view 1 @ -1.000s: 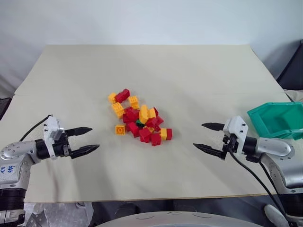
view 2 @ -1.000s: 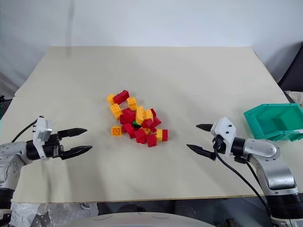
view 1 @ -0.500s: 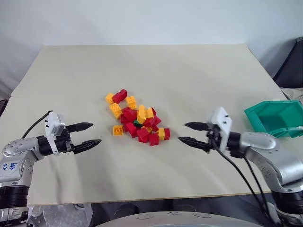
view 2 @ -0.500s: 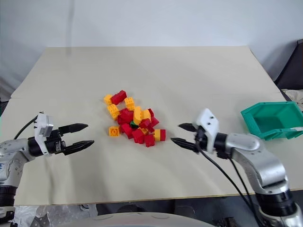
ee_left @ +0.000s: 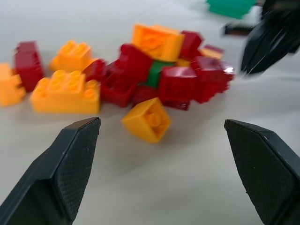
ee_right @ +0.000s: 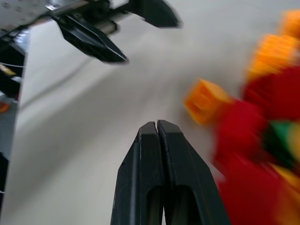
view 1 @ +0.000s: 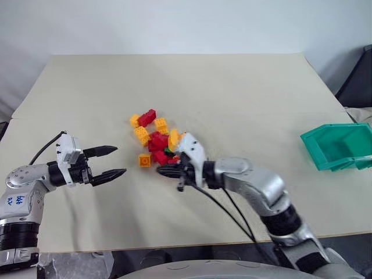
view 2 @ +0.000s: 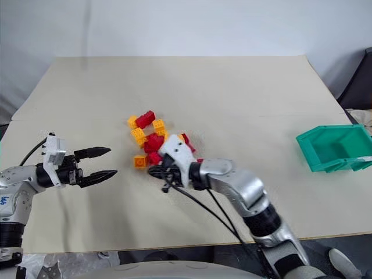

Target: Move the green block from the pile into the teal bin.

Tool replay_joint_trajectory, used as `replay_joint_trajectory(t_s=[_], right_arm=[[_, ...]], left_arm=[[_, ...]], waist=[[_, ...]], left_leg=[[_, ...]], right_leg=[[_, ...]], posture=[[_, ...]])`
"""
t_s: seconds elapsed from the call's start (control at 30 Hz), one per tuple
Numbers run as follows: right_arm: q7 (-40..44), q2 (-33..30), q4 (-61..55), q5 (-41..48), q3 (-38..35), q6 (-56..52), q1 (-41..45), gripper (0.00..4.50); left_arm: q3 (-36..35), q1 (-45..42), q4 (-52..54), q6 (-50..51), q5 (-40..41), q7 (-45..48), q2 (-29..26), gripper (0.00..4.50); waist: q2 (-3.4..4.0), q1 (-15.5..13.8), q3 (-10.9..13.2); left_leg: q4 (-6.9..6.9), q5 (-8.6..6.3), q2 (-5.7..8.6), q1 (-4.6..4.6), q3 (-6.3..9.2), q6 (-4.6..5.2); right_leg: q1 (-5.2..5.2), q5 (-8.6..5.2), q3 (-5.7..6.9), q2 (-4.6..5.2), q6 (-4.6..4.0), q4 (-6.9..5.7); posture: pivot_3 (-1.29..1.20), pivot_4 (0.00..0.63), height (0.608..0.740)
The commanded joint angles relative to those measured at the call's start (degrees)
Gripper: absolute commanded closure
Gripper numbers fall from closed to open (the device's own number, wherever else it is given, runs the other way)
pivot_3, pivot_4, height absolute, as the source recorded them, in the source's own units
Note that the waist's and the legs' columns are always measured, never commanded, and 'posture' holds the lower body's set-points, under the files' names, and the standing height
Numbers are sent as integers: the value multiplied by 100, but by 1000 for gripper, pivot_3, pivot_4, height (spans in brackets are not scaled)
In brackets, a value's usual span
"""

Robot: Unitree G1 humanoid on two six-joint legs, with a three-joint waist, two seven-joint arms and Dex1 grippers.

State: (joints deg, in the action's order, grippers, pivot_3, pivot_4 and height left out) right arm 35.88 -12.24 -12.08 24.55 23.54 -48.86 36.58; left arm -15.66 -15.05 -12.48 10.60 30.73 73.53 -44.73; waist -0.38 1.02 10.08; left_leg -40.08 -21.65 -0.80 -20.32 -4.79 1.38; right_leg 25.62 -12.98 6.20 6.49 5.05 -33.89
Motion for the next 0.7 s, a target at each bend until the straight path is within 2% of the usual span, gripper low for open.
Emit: replay_joint_trajectory(t_s=[0.03, 0.2, 0.37, 0.47, 0.7], right_arm=[[-37, 293, 710, -359, -13, 624, 286, 4437], [-316, 642, 2016, -886, -322, 1472, 708, 4437], [-603, 572, 2710, -1208, -779, 1968, 962, 4437], [-702, 395, 2861, -1349, -1057, 2056, 1010, 4437], [-593, -23, 2654, -1622, -1186, 2048, 823, 4437]], left_arm=[[-211, 28, 65, -69, 320, 297, 40, 0], [-182, 74, 82, -110, 258, 267, 80, 0], [-188, 62, 78, -169, 231, 206, 141, 0], [-170, 44, 62, -208, 222, 181, 173, 0], [-89, -24, 41, -250, 173, 98, 291, 0]], waist=[[0, 22, 0], [0, 94, 0], [1, 101, 0], [1, 93, 1], [4, 121, 2]], left_leg=[[-1, 1, 3, 0, -2, 2], [2, 1, -2, 1, -3, 1], [2, 1, -4, 2, -4, 0], [2, 1, -2, 1, -3, 0], [5, 0, -6, 0, -5, -1]], right_leg=[[0, 1, 0, 2, 1, 0], [2, 1, -1, -1, 1, 0], [2, 1, -3, -1, 1, 0], [2, 1, -3, 3, 1, 0], [4, 1, -5, 2, 1, 2]], posture=[[0, 150, 740], [0, 150, 740], [0, 150, 740], [0, 150, 740], [0, 150, 740]])
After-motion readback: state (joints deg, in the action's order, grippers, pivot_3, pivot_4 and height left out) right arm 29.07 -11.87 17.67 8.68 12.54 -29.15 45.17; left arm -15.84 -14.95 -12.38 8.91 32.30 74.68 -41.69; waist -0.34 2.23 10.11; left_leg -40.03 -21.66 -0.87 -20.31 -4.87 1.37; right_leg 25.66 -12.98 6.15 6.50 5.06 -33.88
